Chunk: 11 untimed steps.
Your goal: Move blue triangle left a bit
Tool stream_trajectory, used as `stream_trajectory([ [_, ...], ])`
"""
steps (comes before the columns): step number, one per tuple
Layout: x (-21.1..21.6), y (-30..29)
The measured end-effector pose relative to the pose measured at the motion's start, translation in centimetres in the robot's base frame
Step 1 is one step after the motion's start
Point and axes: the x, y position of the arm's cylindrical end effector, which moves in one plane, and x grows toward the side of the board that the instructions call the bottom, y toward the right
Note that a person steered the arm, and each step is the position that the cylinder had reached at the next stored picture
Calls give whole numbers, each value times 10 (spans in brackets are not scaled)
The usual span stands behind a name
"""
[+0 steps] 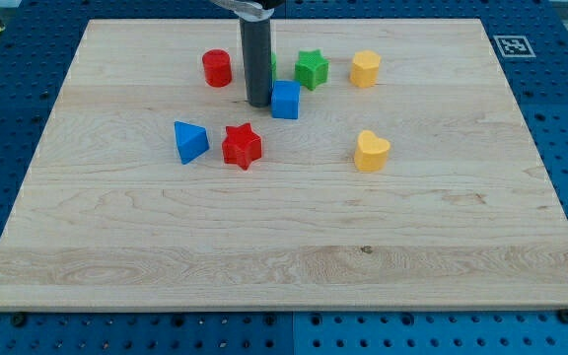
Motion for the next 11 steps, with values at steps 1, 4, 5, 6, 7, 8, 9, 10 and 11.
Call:
stream_trajectory([
  [1,0,3],
  [4,1,7],
  [5,6,-8],
  [6,25,-29],
  [7,51,-50],
  [8,72,-73],
  [9,96,-76],
  [10,110,-64],
  [11,106,-48],
])
